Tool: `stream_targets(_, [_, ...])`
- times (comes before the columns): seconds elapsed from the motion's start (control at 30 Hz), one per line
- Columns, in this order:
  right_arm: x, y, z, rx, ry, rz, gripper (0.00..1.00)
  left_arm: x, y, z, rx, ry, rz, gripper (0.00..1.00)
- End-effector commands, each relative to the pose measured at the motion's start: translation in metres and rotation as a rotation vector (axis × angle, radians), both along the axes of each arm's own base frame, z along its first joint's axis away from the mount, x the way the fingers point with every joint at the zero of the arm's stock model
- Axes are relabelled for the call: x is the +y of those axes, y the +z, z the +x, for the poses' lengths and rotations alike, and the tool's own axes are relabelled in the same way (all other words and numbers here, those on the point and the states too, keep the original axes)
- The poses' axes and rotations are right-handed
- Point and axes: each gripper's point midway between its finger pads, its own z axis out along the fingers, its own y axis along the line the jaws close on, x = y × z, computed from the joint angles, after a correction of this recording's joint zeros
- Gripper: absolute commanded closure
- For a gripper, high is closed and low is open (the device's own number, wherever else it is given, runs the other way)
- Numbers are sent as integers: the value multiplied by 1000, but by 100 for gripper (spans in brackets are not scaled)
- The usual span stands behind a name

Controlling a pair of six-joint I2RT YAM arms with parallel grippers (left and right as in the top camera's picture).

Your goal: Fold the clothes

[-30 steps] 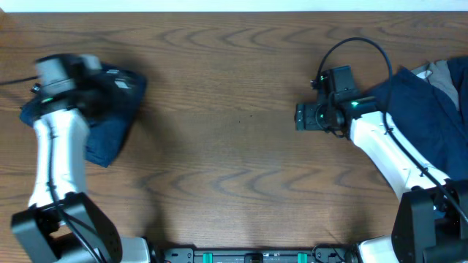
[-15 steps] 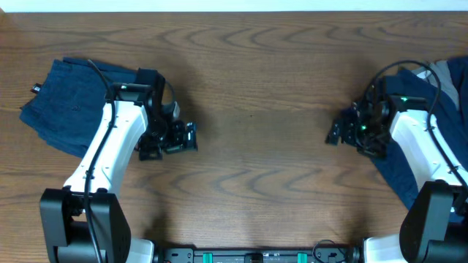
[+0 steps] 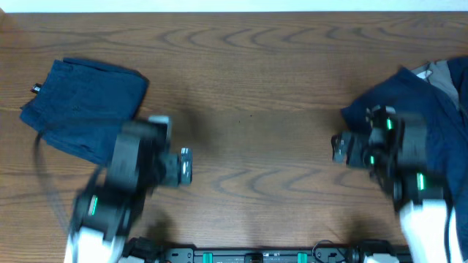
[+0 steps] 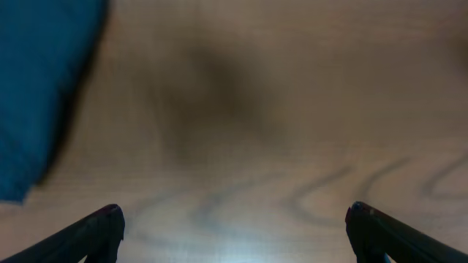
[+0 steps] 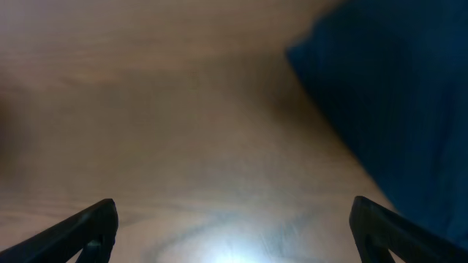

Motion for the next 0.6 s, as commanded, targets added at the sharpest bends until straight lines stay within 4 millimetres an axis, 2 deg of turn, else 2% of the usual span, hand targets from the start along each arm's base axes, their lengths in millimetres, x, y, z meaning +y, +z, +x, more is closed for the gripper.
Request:
stream_targets(0.0, [-8, 20, -14, -188, -48, -34, 1, 15, 15, -11, -202, 57, -8, 2])
stream_targets(0.13, [-10, 45, -39, -344, -57, -29, 1, 22, 44, -30, -379, 62, -79, 2])
stream_targets(0.27, [-11, 56, -59, -412, -59, -24, 1, 27, 62, -45, -484, 65, -121, 2])
stream_targets(0.37, [-11, 52, -68, -404, -58, -25, 1, 29, 67, -50, -514, 66, -133, 2])
stream_targets(0.57, [-12, 25, -84, -276, -55, -33, 1, 29, 68, -50, -514, 66, -133, 2])
